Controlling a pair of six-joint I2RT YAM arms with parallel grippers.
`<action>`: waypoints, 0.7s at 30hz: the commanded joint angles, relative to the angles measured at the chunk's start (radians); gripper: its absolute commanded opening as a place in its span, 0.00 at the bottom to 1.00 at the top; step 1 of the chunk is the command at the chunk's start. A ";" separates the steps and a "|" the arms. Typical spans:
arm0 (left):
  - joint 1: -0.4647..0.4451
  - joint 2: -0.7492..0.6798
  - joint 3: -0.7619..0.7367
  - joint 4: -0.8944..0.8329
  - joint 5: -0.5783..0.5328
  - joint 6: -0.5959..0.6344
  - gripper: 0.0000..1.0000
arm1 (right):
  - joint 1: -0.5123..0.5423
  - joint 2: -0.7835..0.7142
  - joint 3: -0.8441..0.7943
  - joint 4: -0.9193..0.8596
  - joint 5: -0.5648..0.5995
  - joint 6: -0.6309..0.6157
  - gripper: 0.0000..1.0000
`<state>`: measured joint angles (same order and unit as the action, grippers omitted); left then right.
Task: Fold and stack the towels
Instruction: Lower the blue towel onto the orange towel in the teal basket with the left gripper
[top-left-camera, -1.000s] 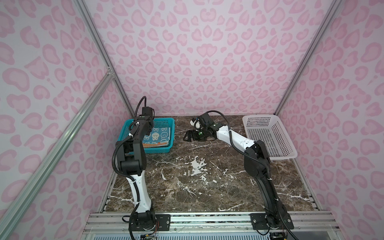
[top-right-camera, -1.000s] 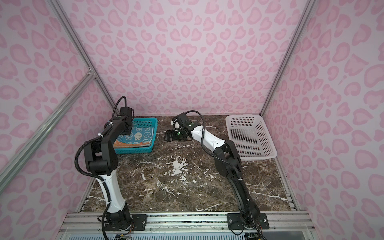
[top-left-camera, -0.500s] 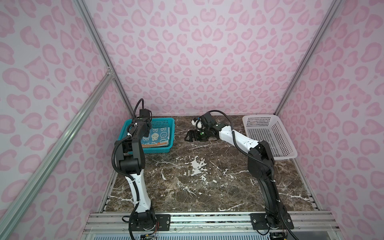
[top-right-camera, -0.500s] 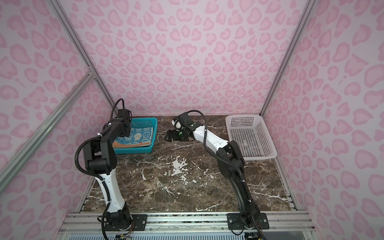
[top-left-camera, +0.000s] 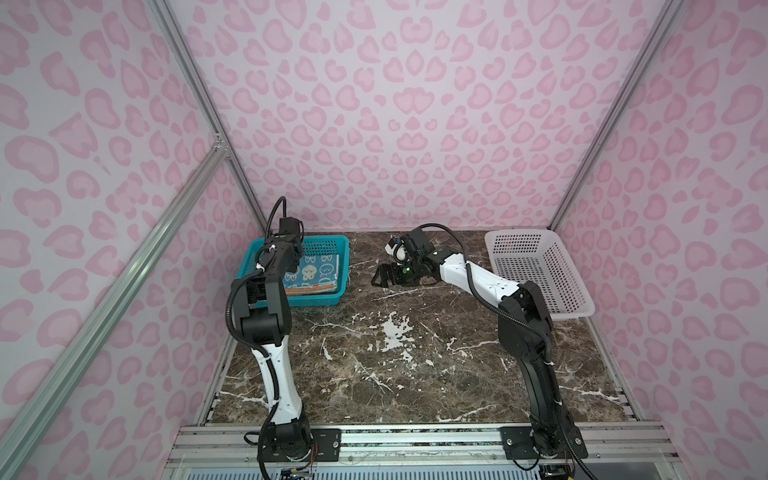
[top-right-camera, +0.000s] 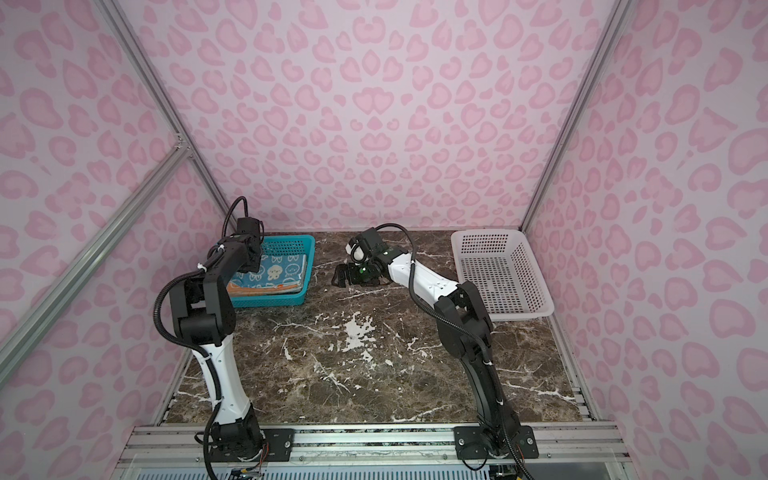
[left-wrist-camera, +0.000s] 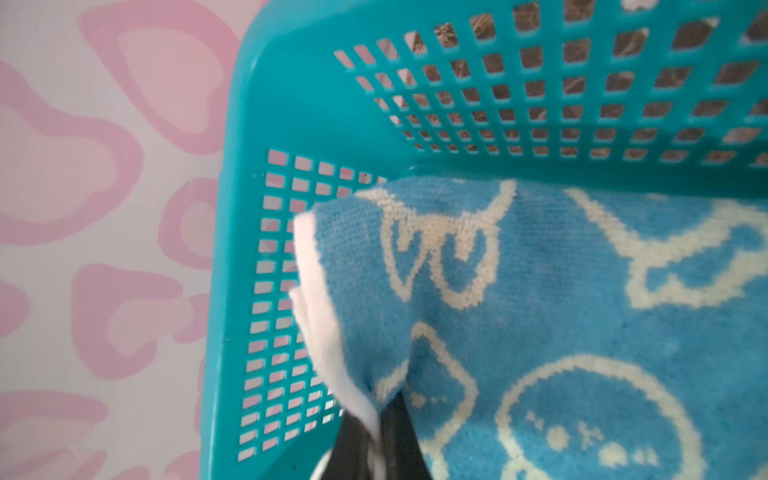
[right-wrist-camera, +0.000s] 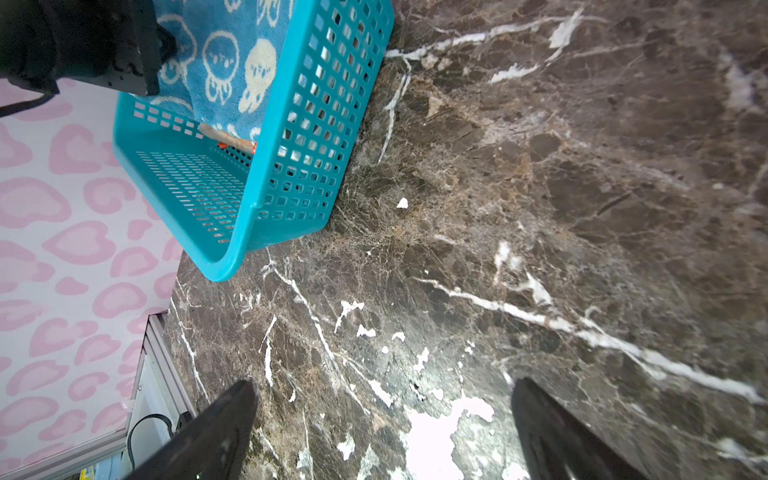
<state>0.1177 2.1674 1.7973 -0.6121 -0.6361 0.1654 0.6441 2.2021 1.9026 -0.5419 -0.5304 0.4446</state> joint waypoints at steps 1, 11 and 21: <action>0.003 0.009 0.031 0.003 -0.008 -0.018 0.04 | -0.002 -0.009 -0.014 0.030 -0.004 -0.008 0.98; 0.003 0.007 0.022 -0.024 0.004 -0.066 0.30 | -0.001 -0.015 -0.023 0.040 -0.002 0.000 0.98; 0.003 -0.057 0.036 -0.053 0.023 -0.134 0.98 | -0.001 -0.058 -0.046 0.021 0.015 -0.018 0.98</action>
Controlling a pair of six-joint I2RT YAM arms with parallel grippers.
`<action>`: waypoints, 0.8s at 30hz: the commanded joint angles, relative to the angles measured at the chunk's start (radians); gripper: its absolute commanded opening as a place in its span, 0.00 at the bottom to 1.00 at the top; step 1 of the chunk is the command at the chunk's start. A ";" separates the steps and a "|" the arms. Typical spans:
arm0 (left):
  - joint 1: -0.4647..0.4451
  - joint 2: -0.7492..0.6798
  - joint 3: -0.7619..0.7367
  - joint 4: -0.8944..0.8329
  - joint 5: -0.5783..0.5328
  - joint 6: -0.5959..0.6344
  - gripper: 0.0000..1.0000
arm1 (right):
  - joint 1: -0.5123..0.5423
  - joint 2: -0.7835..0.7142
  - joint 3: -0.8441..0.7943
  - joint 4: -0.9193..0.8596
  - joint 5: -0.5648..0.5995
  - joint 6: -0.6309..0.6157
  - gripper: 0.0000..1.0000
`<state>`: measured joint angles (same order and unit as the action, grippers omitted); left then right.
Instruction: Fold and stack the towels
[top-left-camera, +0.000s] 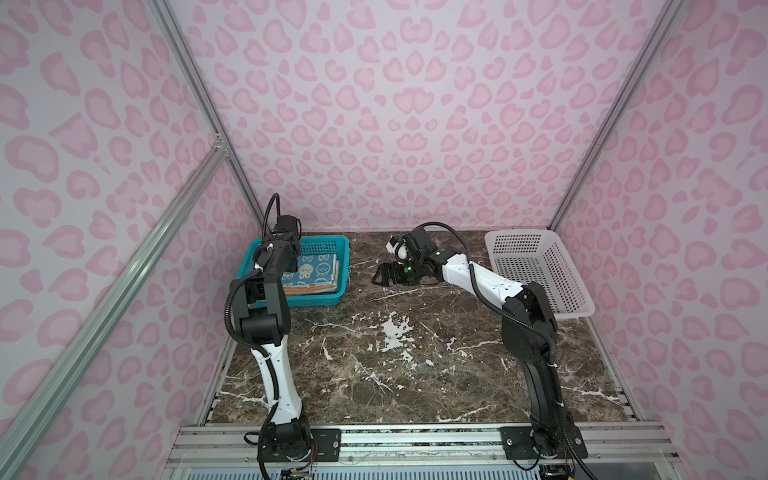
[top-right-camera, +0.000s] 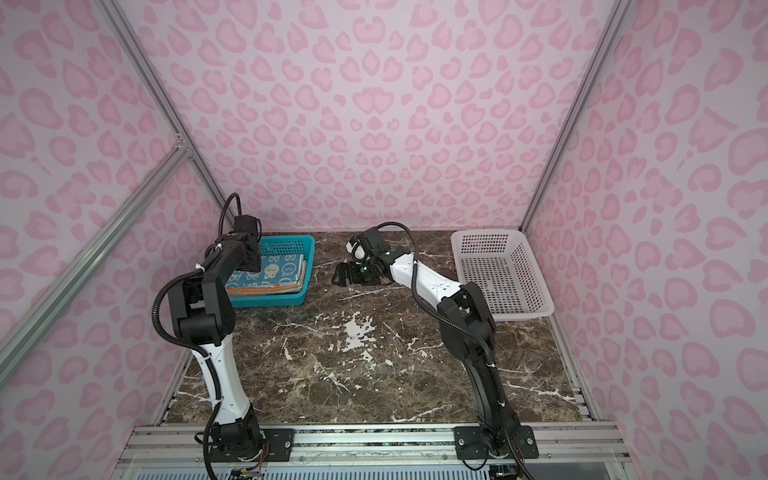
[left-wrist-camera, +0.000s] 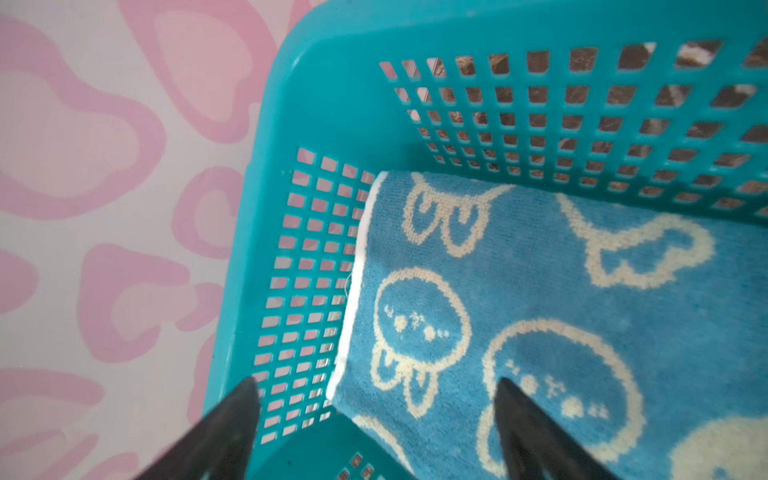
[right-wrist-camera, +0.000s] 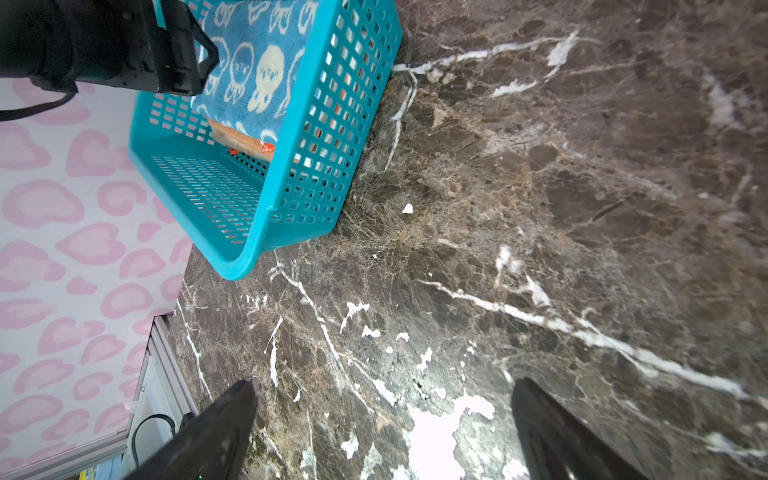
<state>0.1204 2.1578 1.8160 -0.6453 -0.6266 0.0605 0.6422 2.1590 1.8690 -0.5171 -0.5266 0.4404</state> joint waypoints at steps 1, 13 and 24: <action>-0.003 -0.066 0.016 -0.020 0.020 -0.035 0.97 | 0.001 -0.025 -0.017 -0.011 0.021 -0.019 0.98; -0.256 -0.420 -0.063 0.093 0.041 0.010 0.97 | -0.137 -0.377 -0.129 -0.272 0.503 -0.127 0.98; -0.807 -0.572 -0.272 0.336 -0.134 0.086 0.97 | -0.451 -0.490 -0.418 -0.305 0.634 -0.119 0.95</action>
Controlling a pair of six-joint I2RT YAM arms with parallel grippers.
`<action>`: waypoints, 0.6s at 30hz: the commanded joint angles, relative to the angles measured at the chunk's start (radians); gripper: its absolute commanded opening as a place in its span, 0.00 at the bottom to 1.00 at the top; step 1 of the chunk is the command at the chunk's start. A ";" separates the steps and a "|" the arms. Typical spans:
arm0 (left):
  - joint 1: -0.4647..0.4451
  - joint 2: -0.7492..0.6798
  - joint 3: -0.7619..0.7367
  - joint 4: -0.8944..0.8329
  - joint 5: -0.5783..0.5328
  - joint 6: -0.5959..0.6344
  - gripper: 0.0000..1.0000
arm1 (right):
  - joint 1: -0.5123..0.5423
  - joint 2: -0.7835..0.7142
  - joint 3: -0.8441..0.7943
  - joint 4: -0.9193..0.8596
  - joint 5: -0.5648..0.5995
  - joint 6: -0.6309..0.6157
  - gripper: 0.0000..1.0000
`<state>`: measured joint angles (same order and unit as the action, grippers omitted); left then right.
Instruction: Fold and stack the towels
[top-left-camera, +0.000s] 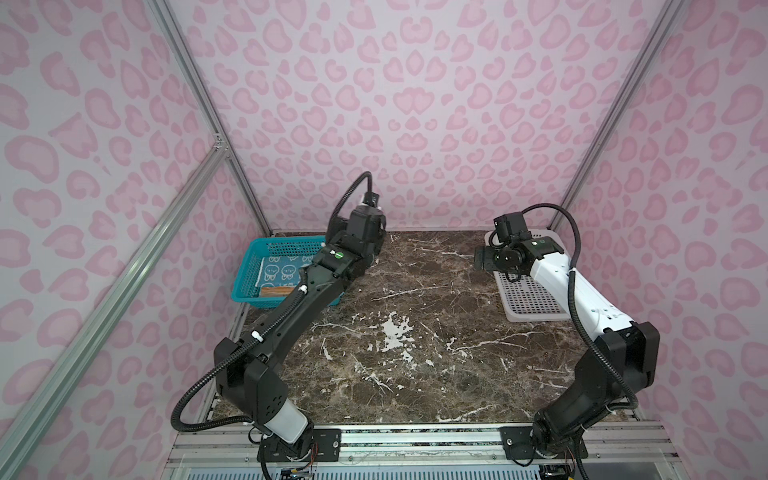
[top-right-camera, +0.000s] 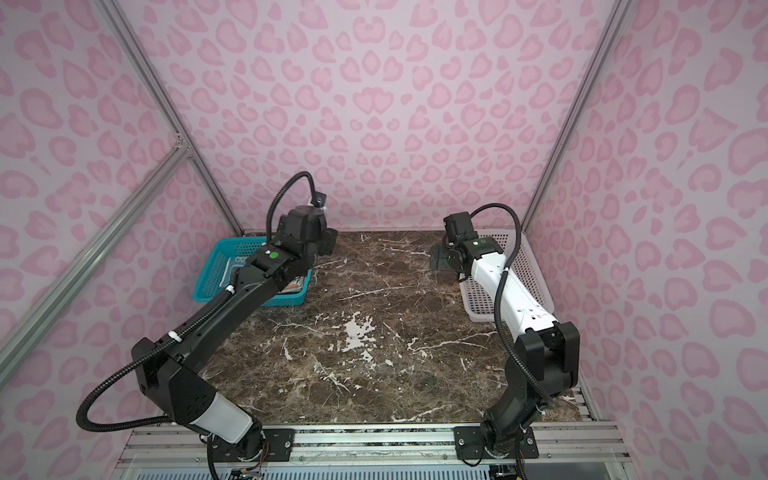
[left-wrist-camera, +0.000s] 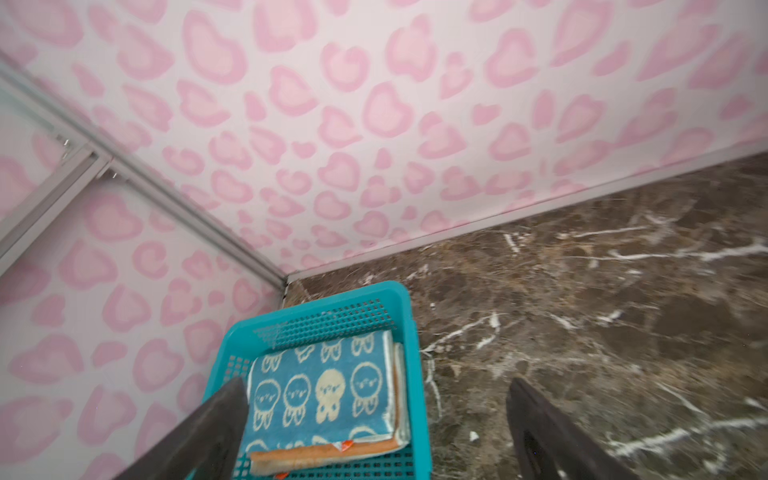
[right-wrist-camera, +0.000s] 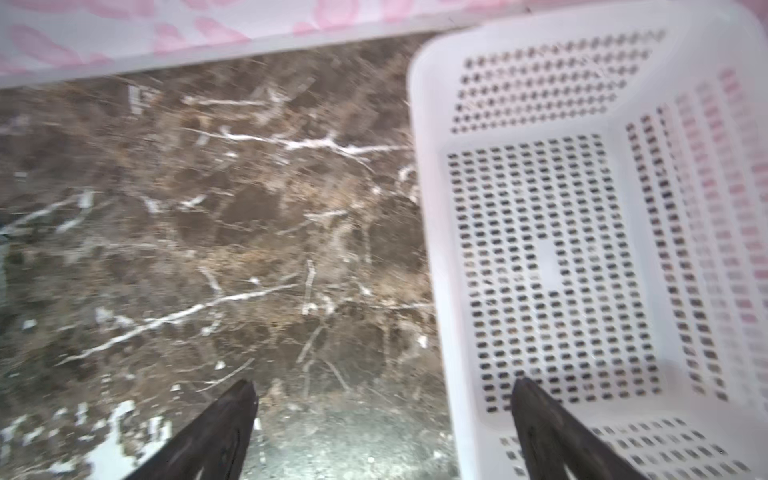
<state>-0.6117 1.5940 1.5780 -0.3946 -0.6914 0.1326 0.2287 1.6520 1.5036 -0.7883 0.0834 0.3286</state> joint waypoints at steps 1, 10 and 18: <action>-0.110 -0.005 -0.050 0.099 -0.069 0.008 0.97 | -0.052 0.025 -0.079 -0.021 -0.006 -0.010 0.93; -0.325 0.099 -0.121 0.147 -0.122 -0.110 0.97 | -0.088 0.118 -0.169 0.039 -0.057 -0.017 0.71; -0.362 0.147 -0.106 0.142 -0.090 -0.191 0.97 | -0.078 0.143 -0.174 0.051 -0.034 -0.017 0.27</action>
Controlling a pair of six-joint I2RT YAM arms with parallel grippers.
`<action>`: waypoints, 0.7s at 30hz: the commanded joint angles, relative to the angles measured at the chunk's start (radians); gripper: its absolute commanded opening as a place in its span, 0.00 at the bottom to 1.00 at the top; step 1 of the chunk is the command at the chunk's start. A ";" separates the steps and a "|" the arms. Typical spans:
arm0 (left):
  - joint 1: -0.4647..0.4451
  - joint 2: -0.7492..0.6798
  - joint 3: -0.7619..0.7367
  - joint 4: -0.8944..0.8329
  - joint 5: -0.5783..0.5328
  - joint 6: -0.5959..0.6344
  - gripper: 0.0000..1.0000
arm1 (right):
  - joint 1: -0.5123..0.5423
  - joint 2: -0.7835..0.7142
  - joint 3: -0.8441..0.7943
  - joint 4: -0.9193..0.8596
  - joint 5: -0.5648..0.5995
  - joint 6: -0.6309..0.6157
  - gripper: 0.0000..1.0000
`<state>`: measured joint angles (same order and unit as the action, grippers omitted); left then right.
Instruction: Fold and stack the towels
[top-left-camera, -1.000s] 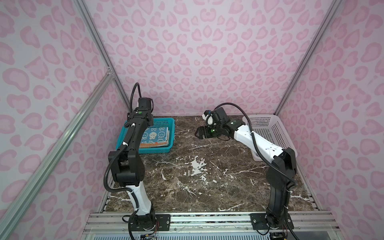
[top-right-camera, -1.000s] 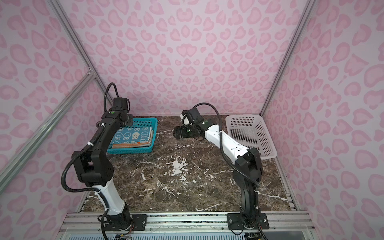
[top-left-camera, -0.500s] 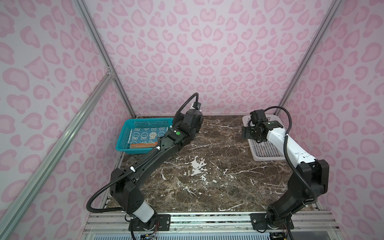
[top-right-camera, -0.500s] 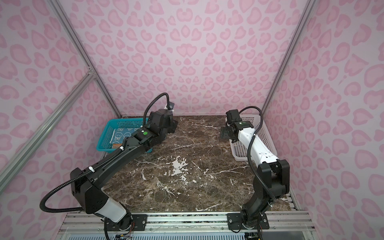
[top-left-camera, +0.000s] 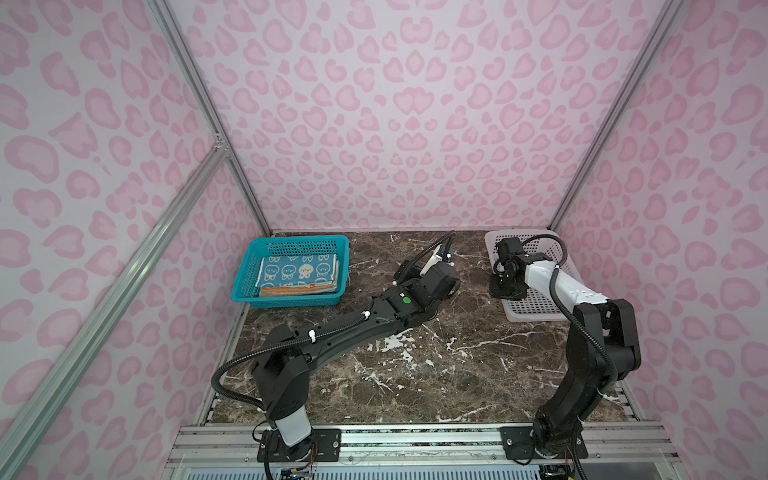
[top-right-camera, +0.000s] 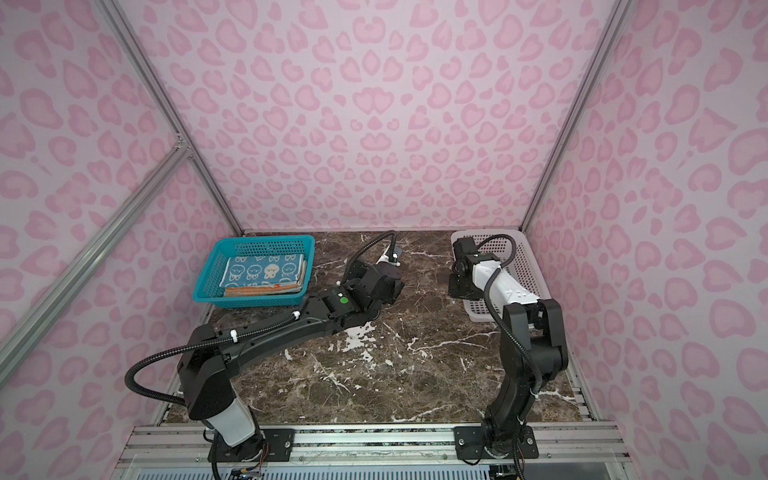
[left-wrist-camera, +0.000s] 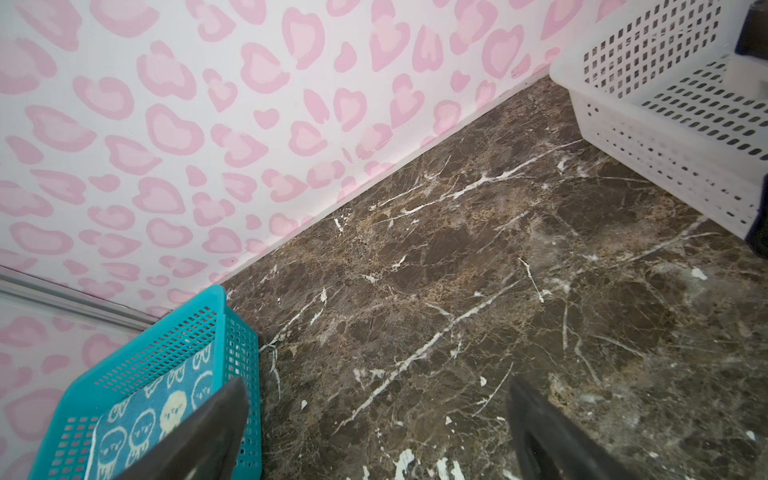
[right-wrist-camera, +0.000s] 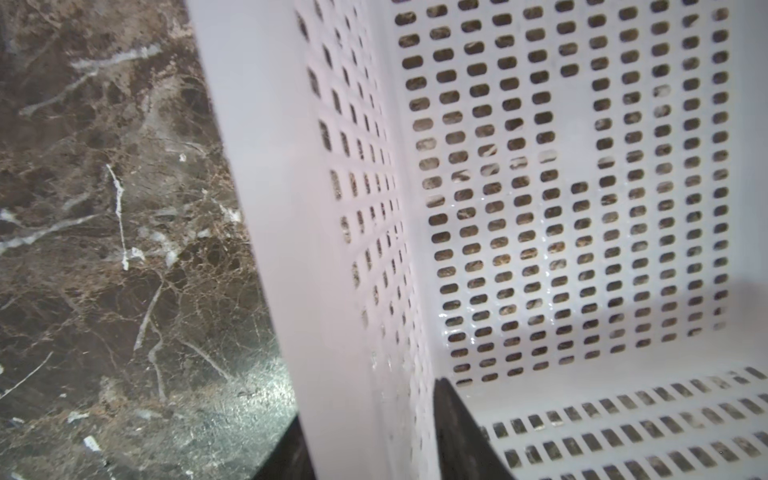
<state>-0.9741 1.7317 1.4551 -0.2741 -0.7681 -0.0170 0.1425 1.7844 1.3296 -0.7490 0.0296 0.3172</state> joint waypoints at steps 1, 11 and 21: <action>0.000 0.009 0.019 0.019 -0.020 -0.039 0.97 | 0.020 0.008 0.002 0.013 0.022 -0.005 0.22; 0.028 -0.112 -0.103 -0.002 -0.054 -0.127 0.97 | 0.264 0.052 0.211 -0.005 -0.011 0.166 0.00; 0.274 -0.460 -0.459 -0.025 0.186 -0.336 0.97 | 0.493 0.352 0.641 -0.108 -0.007 0.366 0.00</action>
<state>-0.7265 1.3163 1.0348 -0.3023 -0.6491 -0.2886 0.6006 2.0651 1.8938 -0.8211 0.0277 0.5888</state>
